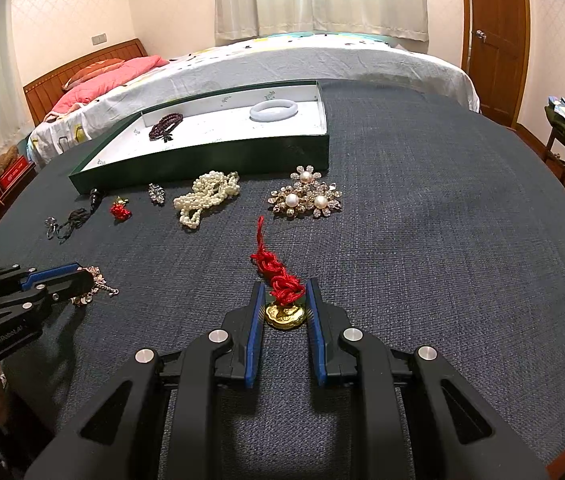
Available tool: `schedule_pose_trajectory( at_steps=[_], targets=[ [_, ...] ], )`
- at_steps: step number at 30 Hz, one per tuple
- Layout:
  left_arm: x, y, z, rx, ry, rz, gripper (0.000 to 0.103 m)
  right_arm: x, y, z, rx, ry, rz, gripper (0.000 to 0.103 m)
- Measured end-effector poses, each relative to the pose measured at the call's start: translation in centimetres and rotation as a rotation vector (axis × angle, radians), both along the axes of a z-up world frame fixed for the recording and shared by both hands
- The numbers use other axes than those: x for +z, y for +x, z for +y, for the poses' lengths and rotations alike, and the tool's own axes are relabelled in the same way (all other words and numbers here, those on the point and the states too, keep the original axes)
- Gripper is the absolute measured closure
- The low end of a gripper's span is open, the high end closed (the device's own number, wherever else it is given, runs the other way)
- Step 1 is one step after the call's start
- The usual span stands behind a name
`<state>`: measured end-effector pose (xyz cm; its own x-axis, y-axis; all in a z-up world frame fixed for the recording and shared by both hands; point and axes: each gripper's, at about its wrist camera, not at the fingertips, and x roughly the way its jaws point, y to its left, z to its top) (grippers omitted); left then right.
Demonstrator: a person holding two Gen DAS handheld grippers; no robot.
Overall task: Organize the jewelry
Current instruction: 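Grasp the gold chain with the left tool while the right tool grasps the red tassel charm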
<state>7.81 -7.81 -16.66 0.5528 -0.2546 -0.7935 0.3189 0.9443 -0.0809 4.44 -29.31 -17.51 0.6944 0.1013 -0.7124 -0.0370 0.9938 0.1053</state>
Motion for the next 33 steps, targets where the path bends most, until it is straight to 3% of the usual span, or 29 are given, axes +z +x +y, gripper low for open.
schedule_pose_trajectory(
  at_steps=[33],
  targets=[
    [4.5, -0.5, 3.5, 0.089, -0.008, -0.130, 0.091, 2.0, -0.4, 0.4, 0.006, 0.028, -0.060, 0.085]
  ],
)
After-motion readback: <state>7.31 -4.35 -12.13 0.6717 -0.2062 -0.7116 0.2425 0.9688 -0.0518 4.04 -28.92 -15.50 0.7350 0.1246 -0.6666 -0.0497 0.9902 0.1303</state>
